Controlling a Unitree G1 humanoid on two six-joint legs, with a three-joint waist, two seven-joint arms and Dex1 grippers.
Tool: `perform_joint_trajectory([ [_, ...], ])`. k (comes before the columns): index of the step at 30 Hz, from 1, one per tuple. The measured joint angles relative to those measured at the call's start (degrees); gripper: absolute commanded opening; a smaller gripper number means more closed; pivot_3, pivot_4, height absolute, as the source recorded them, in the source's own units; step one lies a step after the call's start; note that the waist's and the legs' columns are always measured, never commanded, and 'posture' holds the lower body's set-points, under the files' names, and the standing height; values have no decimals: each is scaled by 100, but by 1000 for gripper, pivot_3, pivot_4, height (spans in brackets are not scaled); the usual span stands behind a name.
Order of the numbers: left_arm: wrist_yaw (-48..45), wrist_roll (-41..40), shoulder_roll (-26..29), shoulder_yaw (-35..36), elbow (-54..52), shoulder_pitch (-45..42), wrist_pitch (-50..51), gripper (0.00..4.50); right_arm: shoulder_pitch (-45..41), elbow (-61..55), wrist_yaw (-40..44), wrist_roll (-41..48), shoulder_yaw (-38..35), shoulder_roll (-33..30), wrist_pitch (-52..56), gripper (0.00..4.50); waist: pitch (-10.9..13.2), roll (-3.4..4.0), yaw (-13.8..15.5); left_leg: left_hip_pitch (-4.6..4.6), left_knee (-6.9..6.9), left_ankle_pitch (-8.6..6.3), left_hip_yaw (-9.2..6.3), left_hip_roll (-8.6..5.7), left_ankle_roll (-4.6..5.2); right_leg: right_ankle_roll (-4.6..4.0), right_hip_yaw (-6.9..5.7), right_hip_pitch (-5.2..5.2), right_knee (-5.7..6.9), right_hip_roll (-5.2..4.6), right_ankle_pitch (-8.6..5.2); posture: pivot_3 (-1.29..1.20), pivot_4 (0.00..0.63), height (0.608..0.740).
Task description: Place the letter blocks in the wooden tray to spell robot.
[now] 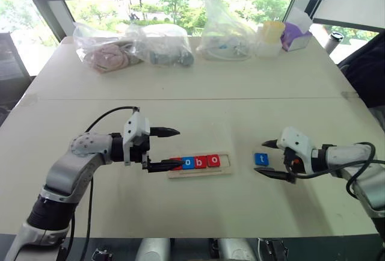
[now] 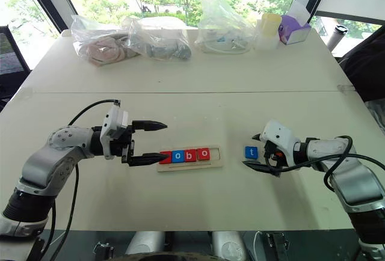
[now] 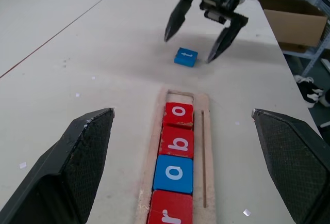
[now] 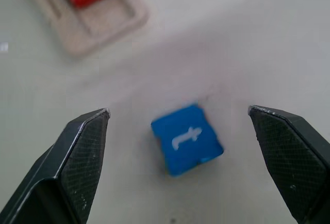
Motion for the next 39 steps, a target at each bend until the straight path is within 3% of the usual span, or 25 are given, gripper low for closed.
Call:
perform_joint_trajectory([
  [4,40,-2,7,4,-13,20,1,4500,-309,750,357,-209,186,-3,-704,4434,0,0,10,1,2,0,0,0,0,-3,1,0,3,0,2,0,150,740],
  [5,45,-2,7,3,-15,28,1,4500,-366,836,407,-220,208,-2,-780,4209,0,0,12,1,2,0,-1,0,0,-2,1,0,3,0,2,0,150,740],
  [7,53,-2,8,4,-18,30,2,4500,-443,985,481,-261,246,1,-938,3622,0,0,19,1,0,0,-2,0,0,-2,1,0,3,0,3,0,150,740],
  [12,62,-3,8,4,-18,30,2,4500,-503,1103,533,-307,303,49,-1179,1123,0,0,21,4,3,0,-3,0,-1,-3,1,4,4,-1,3,0,150,740],
  [18,59,-3,9,4,-18,30,1,4500,-508,988,523,-309,310,81,-1166,1119,0,0,17,8,2,0,-3,0,-1,-3,1,7,6,-1,3,0,150,740],
  [25,48,-3,12,3,-22,26,0,4500,-1284,72,705,-172,792,389,-587,1119,1,2,17,8,2,0,-14,1,-1,-2,-4,6,10,0,4,0,150,740],
  [29,52,-4,15,4,-36,32,0,4500,-1485,128,795,-269,1241,604,-511,1119,1,2,42,-1,3,0,-17,-4,-1,0,-5,6,3,-9,2,0,150,740],
  [39,167,-9,19,8,-181,98,10,4500,-1656,454,874,-567,1569,733,-690,1119,1,2,25,4,2,0,-16,-2,-2,-1,-5,6,7,-7,3,0,150,740],
])
